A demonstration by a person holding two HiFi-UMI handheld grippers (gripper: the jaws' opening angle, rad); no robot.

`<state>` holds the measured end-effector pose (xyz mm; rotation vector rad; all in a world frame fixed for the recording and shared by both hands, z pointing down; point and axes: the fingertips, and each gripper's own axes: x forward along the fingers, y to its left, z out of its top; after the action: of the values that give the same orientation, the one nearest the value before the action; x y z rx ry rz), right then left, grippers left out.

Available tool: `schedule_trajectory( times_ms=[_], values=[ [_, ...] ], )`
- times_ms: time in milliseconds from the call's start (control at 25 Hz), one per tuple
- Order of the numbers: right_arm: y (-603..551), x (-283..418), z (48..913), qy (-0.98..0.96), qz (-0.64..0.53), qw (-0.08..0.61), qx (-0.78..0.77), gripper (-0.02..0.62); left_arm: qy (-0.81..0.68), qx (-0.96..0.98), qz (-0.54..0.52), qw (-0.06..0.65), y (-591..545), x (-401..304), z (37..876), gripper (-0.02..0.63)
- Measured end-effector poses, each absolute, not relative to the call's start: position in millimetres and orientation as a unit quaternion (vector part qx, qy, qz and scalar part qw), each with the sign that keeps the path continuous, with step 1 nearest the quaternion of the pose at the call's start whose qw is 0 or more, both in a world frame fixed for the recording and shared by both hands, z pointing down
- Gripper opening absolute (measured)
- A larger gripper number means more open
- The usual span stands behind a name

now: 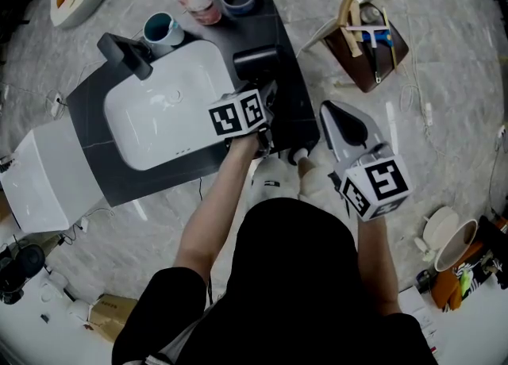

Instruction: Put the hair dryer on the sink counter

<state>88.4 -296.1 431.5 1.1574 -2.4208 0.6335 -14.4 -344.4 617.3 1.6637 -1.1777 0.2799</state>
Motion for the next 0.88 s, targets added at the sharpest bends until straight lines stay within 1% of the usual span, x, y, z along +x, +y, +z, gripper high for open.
schedule_trajectory(
  times_ms=[880],
  values=[
    [-290,88,441,-0.855,0.235,0.201,0.416,0.011,-0.504,0.664,0.151,0.531,-340,-12,641,0.196]
  ],
)
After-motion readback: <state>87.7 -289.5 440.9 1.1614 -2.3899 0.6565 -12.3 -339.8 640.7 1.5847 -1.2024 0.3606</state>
